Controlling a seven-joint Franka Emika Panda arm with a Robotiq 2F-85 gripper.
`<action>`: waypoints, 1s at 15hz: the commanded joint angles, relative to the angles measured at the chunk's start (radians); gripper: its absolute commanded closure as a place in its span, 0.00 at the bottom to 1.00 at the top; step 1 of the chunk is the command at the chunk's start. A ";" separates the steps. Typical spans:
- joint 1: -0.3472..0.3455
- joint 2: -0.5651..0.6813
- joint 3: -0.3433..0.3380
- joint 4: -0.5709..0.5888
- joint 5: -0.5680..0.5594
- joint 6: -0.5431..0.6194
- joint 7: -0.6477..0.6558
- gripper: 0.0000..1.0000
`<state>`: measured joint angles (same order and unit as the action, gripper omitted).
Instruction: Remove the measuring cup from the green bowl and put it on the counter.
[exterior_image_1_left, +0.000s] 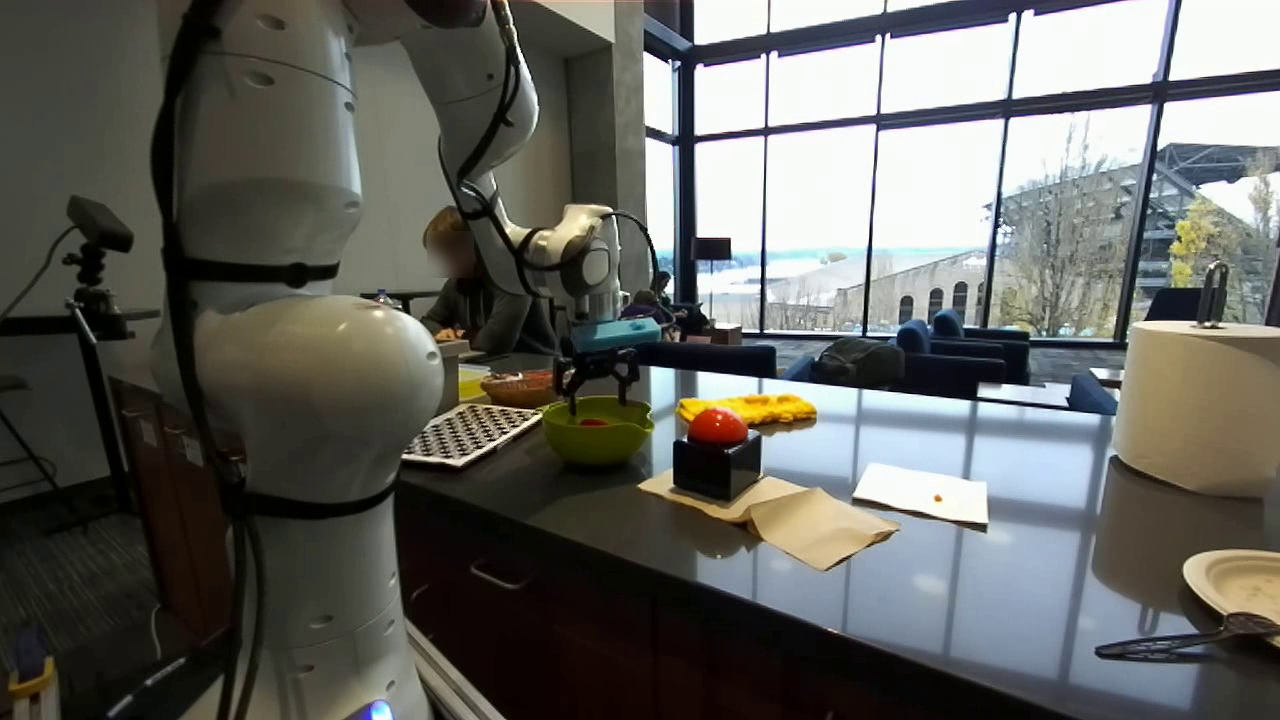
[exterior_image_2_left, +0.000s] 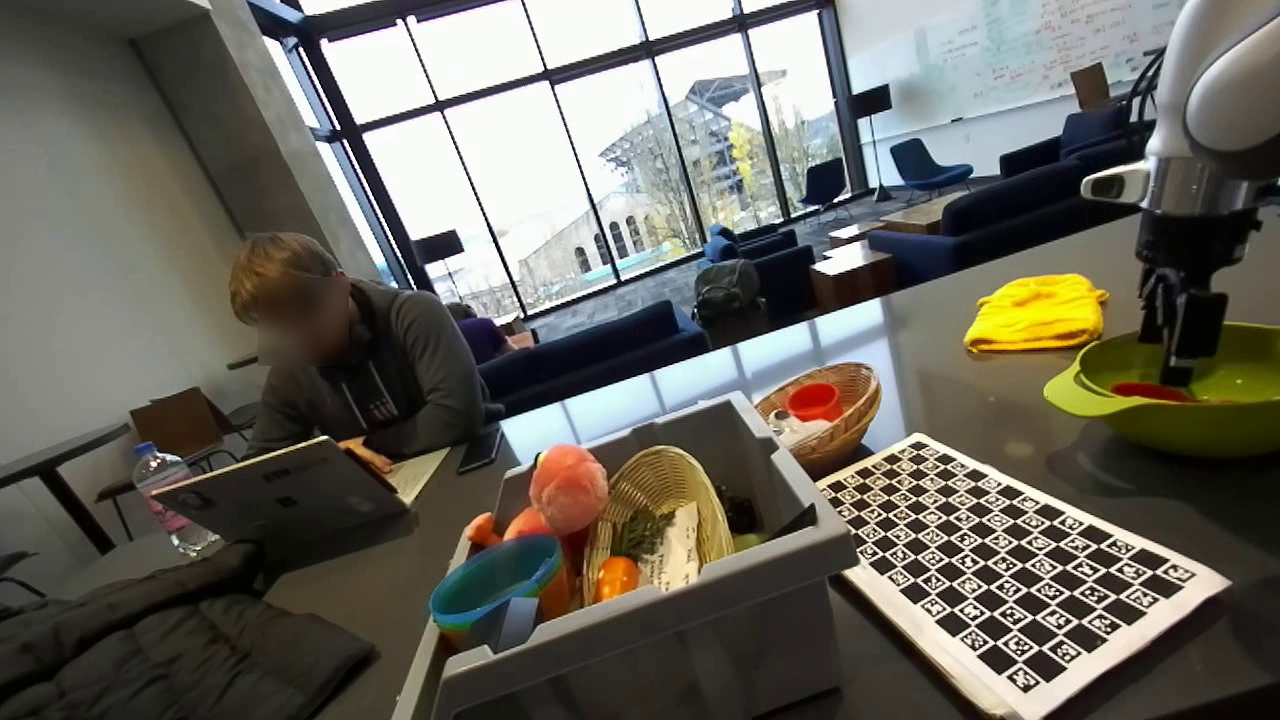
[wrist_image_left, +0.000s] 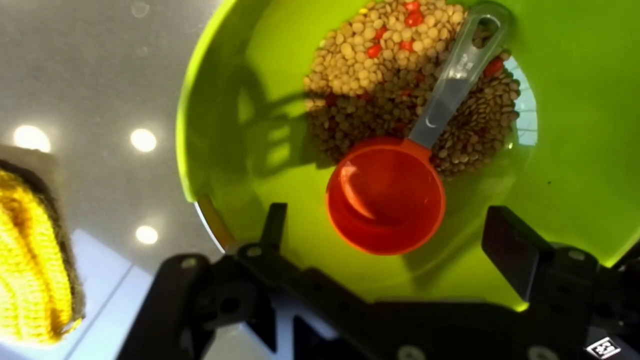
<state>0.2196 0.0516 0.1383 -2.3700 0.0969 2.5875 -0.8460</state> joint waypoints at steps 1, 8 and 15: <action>-0.022 0.000 0.024 0.002 -0.004 -0.002 0.005 0.00; -0.027 0.012 0.026 0.011 -0.003 0.009 -0.029 0.00; -0.045 0.068 0.031 0.040 0.001 0.016 -0.061 0.00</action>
<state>0.2028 0.0848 0.1497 -2.3534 0.0964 2.5906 -0.8825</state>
